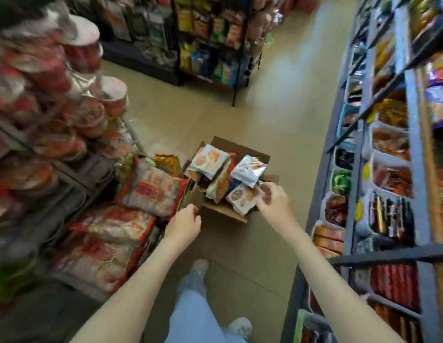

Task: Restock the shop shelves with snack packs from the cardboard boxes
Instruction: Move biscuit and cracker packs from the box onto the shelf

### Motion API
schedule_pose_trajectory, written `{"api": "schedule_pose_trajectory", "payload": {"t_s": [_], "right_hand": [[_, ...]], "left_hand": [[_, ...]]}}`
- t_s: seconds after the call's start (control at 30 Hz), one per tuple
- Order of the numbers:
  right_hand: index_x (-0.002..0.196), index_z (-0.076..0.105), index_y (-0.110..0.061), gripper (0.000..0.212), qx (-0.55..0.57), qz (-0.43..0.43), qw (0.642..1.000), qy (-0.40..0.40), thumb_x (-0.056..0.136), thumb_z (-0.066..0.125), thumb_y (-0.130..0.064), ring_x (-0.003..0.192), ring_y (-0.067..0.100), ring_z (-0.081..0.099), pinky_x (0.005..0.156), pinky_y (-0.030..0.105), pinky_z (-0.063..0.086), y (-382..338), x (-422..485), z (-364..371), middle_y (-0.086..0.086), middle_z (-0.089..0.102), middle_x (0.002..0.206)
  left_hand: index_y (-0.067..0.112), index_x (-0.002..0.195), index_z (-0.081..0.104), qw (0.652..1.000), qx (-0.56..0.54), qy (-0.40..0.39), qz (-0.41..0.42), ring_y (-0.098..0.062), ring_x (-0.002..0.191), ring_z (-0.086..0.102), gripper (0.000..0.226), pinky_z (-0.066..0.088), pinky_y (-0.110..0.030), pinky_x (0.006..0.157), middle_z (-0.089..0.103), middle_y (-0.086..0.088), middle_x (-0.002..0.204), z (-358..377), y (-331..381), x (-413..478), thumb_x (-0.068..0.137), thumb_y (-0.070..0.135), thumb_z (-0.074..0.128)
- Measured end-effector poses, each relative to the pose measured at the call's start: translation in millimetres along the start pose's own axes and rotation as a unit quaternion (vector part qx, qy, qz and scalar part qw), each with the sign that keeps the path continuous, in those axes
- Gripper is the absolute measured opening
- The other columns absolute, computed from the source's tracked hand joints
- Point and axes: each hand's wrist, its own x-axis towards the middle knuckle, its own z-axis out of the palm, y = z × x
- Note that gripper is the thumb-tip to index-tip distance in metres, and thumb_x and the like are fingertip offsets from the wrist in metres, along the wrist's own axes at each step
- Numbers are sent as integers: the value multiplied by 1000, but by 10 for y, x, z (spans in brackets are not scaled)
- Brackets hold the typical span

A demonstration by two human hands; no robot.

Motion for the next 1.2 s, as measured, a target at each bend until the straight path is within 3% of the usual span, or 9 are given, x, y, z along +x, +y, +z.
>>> {"api": "schedule_pose_trajectory", "payload": {"t_s": [0.13,0.27,0.37,0.5,0.7,0.87,0.97,1.1,1.2], "right_hand": [[130,47,-9,41,-30,14,994,-105,90,58,-9,109,10,46,87,20,38,-268,459,658,-1,49,117],[132,46,-14,47,-81,-16,979,-188,88,62,-20,122,22,49,102,36,43,-512,907,1424,4,52,126],[136,42,-10,52,-100,-31,963,-248,89,61,-17,125,22,44,101,30,38,-746,1220,1954,6,49,129],[141,38,-9,62,-126,-67,947,-289,85,59,-28,130,28,44,105,41,40,-974,1616,2636,10,48,139],[148,24,-8,78,-196,-48,933,-298,87,62,-38,131,35,39,105,43,36,-1025,1895,3207,13,43,144],[127,51,-17,54,-328,-82,891,-303,86,55,-52,119,32,40,97,44,35,-980,2016,3159,9,51,125],[115,56,-21,45,-286,-110,896,-321,84,57,-52,112,28,42,96,44,37,-958,1994,3039,6,51,114],[96,41,-18,27,-126,-71,925,-351,85,62,-31,88,22,59,75,42,49,-951,1820,2753,-1,59,89],[92,39,-20,27,-50,-40,957,-283,84,63,-28,81,18,59,72,38,48,-909,1689,2356,-6,58,83]], "left_hand": [[8,119,54,993,-18,43,-106,-33,111,56,28,46,-39,90,61,-16,120,-192,-843,241,93,18,50],[3,127,51,979,-26,79,-184,-36,117,50,36,38,-39,95,55,-20,125,-445,-1442,463,93,14,50],[6,137,44,968,-16,102,-228,-34,130,39,50,33,-40,108,45,-19,138,-603,-1801,624,92,24,56],[11,146,34,970,-8,103,-220,-29,139,27,70,27,-38,114,31,-14,150,-691,-2053,837,89,44,60],[18,148,28,971,-36,32,-235,-24,145,19,67,28,-47,115,17,-5,158,-534,-2166,1092,92,41,56],[14,149,27,971,-57,15,-233,-26,144,21,65,25,-43,117,19,-8,156,-429,-2086,1196,95,41,51],[13,149,26,967,-100,18,-232,-26,142,25,64,30,-39,113,20,-9,155,-419,-1965,1262,96,38,52],[11,150,24,968,-138,33,-206,-29,141,25,69,30,-41,113,25,-13,152,-437,-1730,1375,94,36,55],[5,149,21,967,-168,70,-180,-31,141,26,76,27,-40,114,27,-18,152,-418,-1433,1445,91,37,59]]}}
